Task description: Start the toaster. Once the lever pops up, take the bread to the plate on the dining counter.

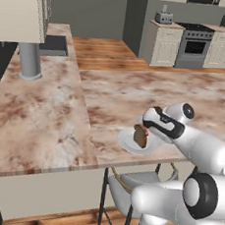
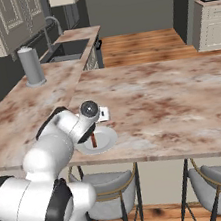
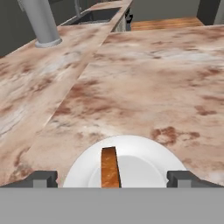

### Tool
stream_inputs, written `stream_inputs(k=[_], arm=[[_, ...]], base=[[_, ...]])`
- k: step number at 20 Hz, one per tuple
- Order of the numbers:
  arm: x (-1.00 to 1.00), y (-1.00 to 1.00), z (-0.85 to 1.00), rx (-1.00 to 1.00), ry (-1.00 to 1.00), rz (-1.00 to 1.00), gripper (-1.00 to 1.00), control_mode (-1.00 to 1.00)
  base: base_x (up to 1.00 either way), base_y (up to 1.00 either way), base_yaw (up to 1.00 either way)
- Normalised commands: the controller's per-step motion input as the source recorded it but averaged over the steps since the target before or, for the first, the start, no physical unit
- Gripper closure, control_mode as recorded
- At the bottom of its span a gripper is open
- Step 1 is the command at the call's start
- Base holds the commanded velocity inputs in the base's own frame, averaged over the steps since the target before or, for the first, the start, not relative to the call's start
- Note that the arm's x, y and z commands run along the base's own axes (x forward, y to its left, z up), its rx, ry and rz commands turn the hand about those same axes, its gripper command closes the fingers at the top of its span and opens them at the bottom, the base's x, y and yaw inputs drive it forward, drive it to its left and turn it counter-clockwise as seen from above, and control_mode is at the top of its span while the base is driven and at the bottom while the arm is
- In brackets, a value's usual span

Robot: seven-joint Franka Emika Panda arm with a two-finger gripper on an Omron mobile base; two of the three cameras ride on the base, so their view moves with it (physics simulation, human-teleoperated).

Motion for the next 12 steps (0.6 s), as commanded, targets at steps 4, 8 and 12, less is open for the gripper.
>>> stream_inputs(k=[4, 8, 12], arm=[[-0.27, 0.00, 0.25, 0.00, 0.00, -0.02, -1.00, -1.00], [-0.31, 0.01, 0.28, 0.00, 0.03, -0.05, -1.00, -1.00], [-0.34, 0.04, 0.41, 0.00, 0.09, -0.09, -1.00, -1.00]], base=[[0.00, 0.00, 0.00], [0.00, 0.00, 0.00], [0.00, 0.00, 0.00]])
